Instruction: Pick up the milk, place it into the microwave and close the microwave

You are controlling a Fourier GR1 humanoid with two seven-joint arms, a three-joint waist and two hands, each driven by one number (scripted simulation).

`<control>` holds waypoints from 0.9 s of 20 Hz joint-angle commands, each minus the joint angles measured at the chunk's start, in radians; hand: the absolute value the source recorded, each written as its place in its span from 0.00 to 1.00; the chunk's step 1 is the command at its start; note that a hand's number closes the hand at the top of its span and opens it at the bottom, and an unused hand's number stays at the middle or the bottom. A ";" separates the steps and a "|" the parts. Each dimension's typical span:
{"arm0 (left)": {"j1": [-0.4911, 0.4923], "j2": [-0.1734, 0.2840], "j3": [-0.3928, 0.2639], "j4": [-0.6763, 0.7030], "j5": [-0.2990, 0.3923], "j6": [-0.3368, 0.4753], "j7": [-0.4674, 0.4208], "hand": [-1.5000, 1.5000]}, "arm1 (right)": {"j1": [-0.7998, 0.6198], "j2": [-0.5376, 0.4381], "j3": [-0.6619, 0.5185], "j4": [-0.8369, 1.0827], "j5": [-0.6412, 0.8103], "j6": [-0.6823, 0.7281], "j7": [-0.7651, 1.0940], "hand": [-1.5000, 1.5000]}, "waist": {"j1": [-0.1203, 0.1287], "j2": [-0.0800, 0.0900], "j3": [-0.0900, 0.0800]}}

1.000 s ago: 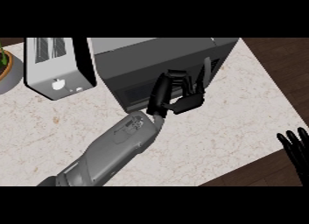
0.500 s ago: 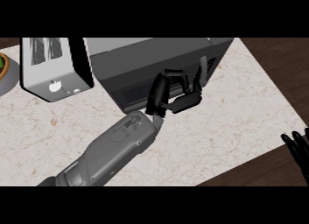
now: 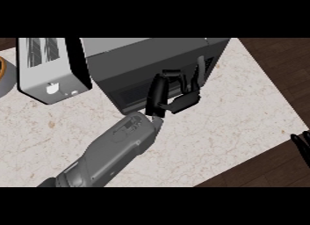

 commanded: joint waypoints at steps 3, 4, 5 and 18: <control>-0.075 -0.002 0.026 0.085 0.028 -0.032 -0.010 1.00 | 0.016 -0.015 -0.005 -0.017 -0.051 0.040 -0.002 0.00 | -0.016 0.021 0.002; -0.091 -0.002 0.030 0.085 0.031 -0.018 -0.004 1.00 | 0.020 -0.013 0.000 -0.025 -0.059 0.037 0.005 0.00 | -0.021 0.018 0.002; -0.090 -0.002 0.029 0.082 0.035 -0.026 -0.013 1.00 | 0.020 -0.012 0.001 -0.025 -0.073 0.044 0.005 0.00 | -0.014 0.019 0.002; -0.093 -0.002 0.025 0.109 0.069 -0.011 -0.055 1.00 | 0.049 -0.072 -0.034 -0.071 -0.129 0.073 0.044 0.00 | -0.030 0.023 0.001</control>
